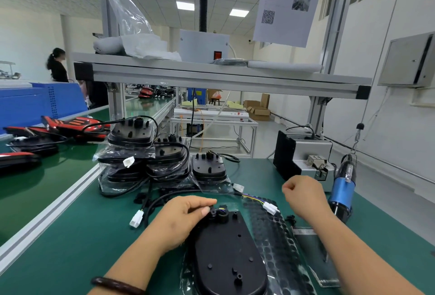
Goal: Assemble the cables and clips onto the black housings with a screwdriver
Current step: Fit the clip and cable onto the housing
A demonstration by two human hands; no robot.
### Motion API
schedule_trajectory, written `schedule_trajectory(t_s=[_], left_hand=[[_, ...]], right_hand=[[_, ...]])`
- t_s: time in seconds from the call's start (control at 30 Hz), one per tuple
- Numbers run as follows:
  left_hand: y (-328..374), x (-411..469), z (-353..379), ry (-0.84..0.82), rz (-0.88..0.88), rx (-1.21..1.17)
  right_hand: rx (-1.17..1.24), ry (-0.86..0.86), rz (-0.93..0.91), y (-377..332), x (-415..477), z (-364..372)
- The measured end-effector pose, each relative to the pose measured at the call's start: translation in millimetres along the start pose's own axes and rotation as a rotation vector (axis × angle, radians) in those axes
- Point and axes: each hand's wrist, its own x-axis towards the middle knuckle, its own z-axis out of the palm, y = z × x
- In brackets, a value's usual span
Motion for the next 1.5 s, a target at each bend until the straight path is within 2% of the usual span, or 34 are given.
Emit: schedule_trajectory(t_s=[0.07, 0.13, 0.2, 0.33, 0.5, 0.63, 0.9, 1.1, 1.27, 1.5], left_hand=[[2, 4, 1, 0.011, -0.012, -0.005], [5, 8, 1, 0.004, -0.029, -0.002], [8, 13, 1, -0.022, -0.042, 0.022], [9, 19, 2, -0.064, -0.069, 0.009], [5, 21, 1, -0.06, -0.074, -0.009], [4, 22, 2, -0.063, -0.077, -0.078], [5, 24, 2, -0.094, -0.071, -0.122], [6, 24, 2, -0.102, -0.076, -0.162], [6, 24, 0, -0.141, -0.094, -0.214], [7, 26, 0, -0.162, -0.125, -0.228]], right_hand=[[0.241, 0.007, -0.089, -18, -10, -6], [0.458, -0.086, -0.196, -42, -25, -5], [0.546, -0.198, -0.317, -63, -40, 4], [0.499, -0.249, -0.48, -84, -55, 29], [0.562, -0.193, -0.436, -84, -58, 41], [0.552, -0.162, -0.496, -82, -58, 46], [0.453, -0.095, -0.777, -79, -57, 47], [0.426, -0.105, -0.8, -79, -60, 47], [0.387, -0.196, -0.81, -72, -61, 44], [0.321, -0.111, -0.902, -76, -59, 46]])
